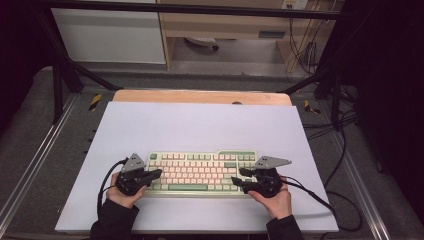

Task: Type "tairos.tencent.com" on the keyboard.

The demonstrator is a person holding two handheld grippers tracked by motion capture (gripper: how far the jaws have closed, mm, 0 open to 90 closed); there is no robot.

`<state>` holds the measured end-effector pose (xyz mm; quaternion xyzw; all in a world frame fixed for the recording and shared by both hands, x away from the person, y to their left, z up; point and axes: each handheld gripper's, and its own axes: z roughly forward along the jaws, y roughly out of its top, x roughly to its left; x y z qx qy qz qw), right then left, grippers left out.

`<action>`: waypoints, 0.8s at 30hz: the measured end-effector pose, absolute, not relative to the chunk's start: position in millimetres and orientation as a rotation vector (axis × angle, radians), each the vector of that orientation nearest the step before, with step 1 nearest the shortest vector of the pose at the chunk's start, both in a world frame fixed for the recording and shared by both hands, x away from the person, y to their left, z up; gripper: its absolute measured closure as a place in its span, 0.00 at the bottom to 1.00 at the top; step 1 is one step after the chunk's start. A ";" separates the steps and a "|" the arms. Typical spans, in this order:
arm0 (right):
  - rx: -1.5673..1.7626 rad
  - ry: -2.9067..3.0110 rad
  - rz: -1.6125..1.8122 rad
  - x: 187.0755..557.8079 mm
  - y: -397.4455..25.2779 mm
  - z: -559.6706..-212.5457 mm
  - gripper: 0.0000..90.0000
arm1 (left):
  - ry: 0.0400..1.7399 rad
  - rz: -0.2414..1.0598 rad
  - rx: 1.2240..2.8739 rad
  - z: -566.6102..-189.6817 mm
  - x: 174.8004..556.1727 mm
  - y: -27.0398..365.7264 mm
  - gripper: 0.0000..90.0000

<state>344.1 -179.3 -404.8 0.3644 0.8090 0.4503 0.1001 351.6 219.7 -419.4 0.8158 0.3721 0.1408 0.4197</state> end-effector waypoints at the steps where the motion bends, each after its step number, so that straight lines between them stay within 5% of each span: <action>1: 1.084 2.393 1.327 344.7 -177.1 -404.8 0.60 | 0.933 0.353 2.045 -419.4 351.6 219.7 1.00; 24: 1.009 2.431 1.319 361.2 -123.6 -402.6 0.85 | 0.932 0.345 2.040 -420.1 352.1 219.7 1.00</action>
